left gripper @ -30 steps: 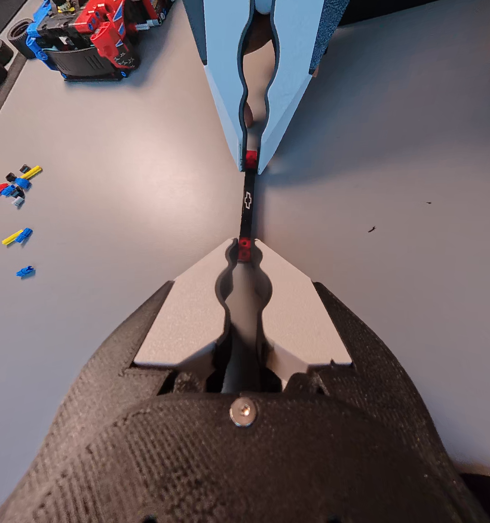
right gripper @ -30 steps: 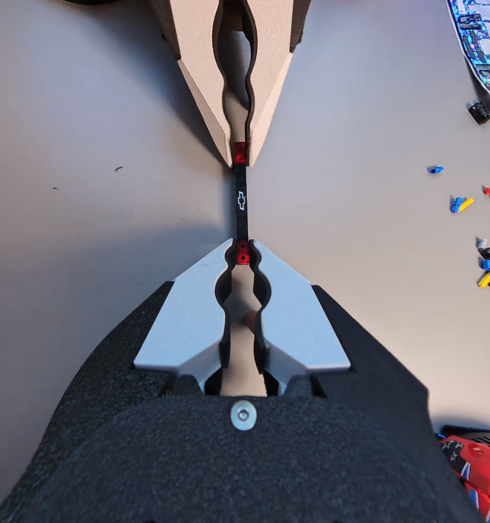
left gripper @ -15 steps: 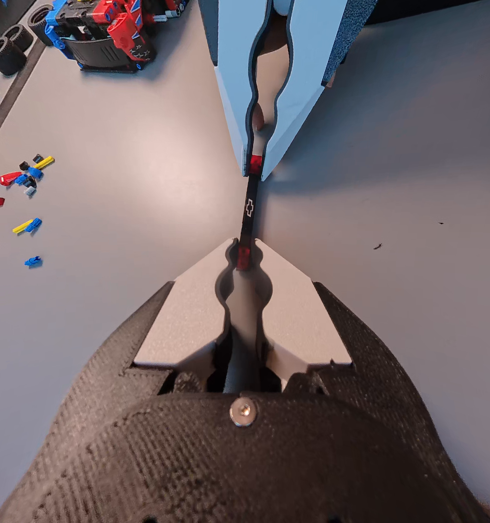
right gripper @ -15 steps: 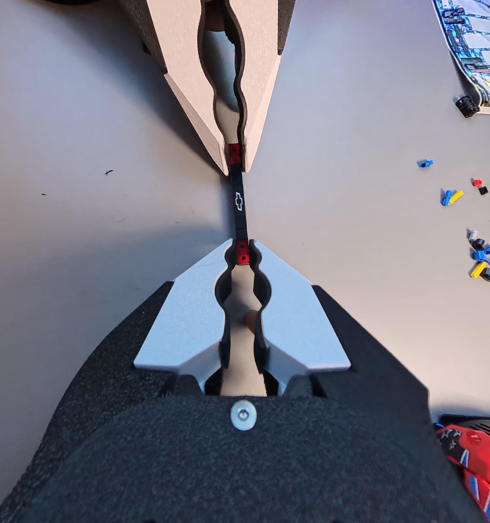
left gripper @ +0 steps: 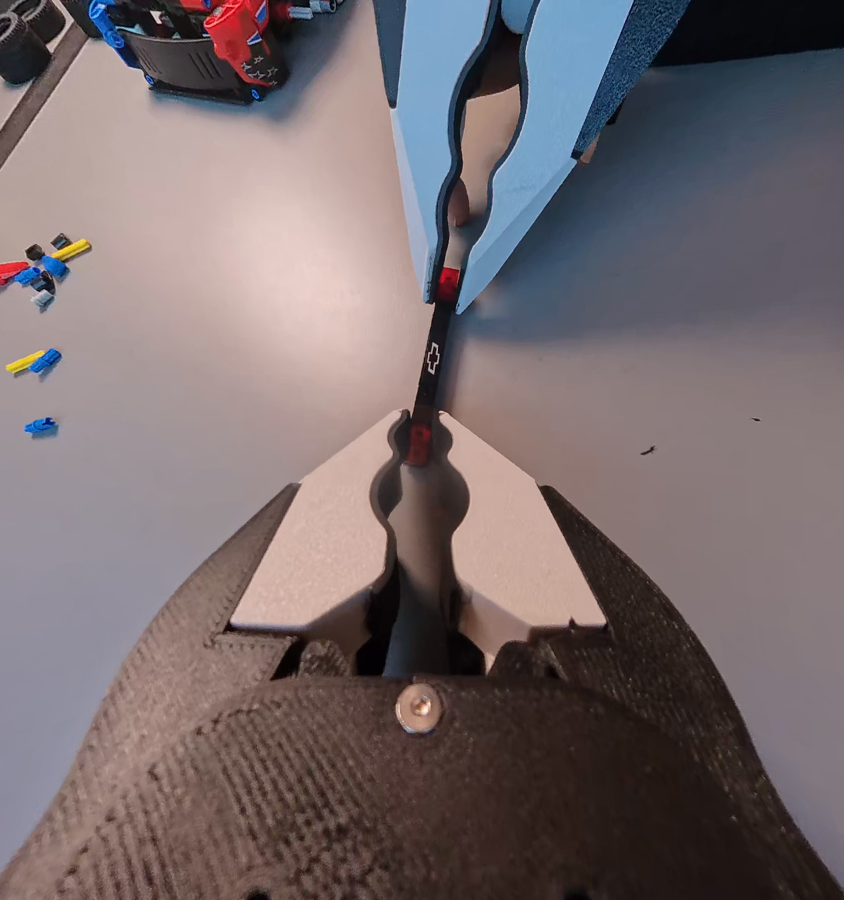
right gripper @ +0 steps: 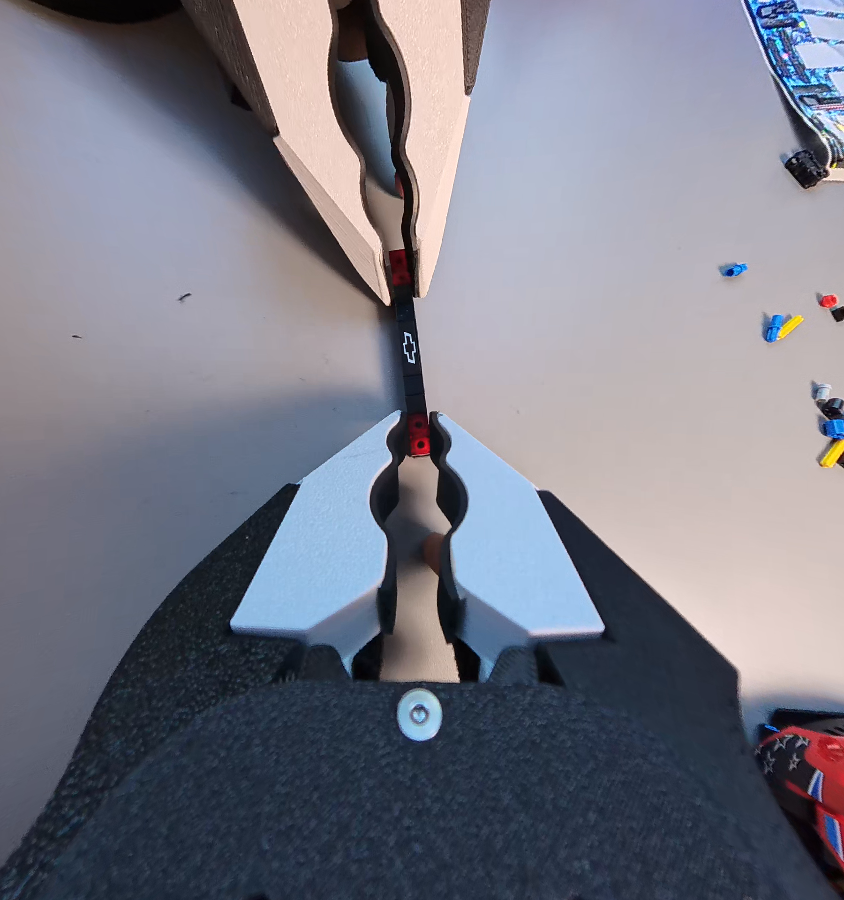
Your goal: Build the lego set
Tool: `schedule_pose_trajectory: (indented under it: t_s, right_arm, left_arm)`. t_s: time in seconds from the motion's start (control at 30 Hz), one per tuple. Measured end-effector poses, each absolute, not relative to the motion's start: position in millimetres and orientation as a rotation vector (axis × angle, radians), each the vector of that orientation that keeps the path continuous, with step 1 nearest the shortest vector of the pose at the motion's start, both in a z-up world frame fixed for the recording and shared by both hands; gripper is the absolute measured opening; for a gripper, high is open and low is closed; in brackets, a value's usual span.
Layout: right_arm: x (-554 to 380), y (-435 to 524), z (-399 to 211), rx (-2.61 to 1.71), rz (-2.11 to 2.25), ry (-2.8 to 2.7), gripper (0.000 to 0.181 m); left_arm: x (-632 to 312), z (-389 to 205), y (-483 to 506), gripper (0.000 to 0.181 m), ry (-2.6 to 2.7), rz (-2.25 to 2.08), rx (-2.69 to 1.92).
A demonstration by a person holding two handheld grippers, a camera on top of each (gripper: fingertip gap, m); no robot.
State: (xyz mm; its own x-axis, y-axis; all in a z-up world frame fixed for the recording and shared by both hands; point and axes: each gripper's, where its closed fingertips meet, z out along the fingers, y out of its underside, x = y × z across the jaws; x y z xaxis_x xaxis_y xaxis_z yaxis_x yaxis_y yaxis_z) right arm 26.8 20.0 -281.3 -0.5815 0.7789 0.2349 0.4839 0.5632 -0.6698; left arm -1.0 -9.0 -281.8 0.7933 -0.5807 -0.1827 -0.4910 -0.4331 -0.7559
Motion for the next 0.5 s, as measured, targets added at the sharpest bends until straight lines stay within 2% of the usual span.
schedule_pose_trajectory:
  t_s: [0.13,0.5]
  right_arm:
    - [27.3,18.8,-280.9,-1.001,0.771,-2.286,0.006]
    - [27.9,16.7,-281.0,-0.988,0.770,-2.292,0.006]
  left_arm:
    - [-0.5,-281.0,-7.5,0.011,0.837,-0.080,-2.065]
    - [3.0,-281.7,-8.2,0.006,0.857,-0.104,-2.082]
